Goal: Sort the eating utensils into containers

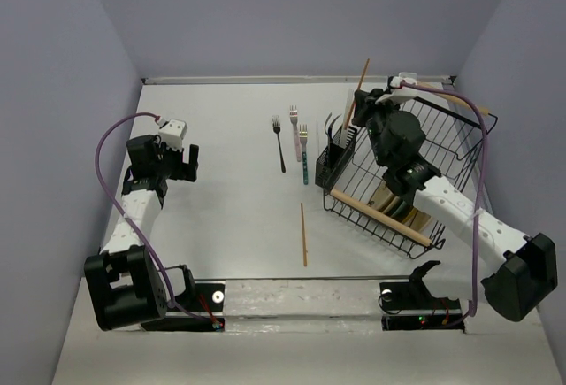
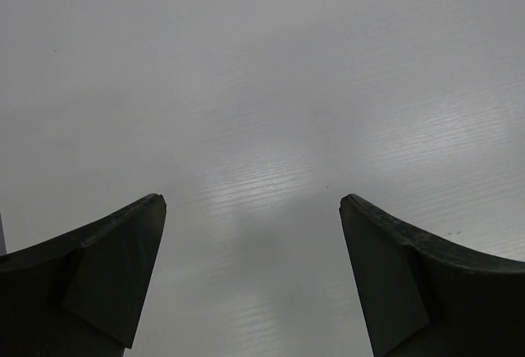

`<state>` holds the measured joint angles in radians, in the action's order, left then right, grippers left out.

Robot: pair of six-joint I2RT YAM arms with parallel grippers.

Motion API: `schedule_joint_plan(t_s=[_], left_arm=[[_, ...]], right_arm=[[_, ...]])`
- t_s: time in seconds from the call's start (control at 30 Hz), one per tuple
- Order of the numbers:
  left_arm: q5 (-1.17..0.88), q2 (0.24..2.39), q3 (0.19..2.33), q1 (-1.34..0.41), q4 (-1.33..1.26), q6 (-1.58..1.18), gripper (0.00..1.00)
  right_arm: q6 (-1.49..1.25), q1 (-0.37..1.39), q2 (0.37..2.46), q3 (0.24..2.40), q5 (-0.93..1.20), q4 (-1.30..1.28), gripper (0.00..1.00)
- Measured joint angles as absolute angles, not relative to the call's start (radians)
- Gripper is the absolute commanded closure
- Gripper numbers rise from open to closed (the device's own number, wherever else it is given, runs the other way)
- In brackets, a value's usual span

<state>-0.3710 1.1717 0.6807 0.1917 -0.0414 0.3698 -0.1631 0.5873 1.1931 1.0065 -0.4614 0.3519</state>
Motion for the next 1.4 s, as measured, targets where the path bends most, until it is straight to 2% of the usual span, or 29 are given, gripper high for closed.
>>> schedule_joint_plan(t_s=[0.9, 0.93, 0.97, 1.03, 1.27, 1.33, 1.4], left_arm=[[-0.362, 1.198, 0.681, 0.192, -0.048, 0.374, 0.01], [-0.362, 1.198, 0.681, 0.192, -0.048, 0.374, 0.01], [-0.362, 1.198, 0.681, 0.192, -0.048, 0.374, 0.01], [-0.362, 1.198, 0.681, 0.192, -0.048, 0.376, 0.01], [-0.362, 1.198, 0.681, 0.192, -0.048, 0.377, 0.01], [-0.362, 1.198, 0.681, 0.192, -0.048, 0.377, 0.01], [-0.362, 1.198, 0.681, 0.192, -0.048, 0.377, 0.01]], right_arm=[[-0.214, 0.505, 1.467, 0.859, -0.441, 0.506, 1.00], [-0.214, 0.505, 1.468, 0.853, -0.435, 0.503, 0.95], [-0.214, 0.505, 1.468, 0.852, -0.433, 0.501, 0.95], [-0.213, 0.505, 1.468, 0.852, -0.419, 0.501, 0.84], [-0.207, 0.505, 1.425, 0.851, -0.400, 0.467, 0.67], [-0.197, 0.505, 1.382, 0.851, -0.395, 0.442, 0.58], [-0.189, 0.505, 1.338, 0.851, -0.392, 0.420, 0.55]])
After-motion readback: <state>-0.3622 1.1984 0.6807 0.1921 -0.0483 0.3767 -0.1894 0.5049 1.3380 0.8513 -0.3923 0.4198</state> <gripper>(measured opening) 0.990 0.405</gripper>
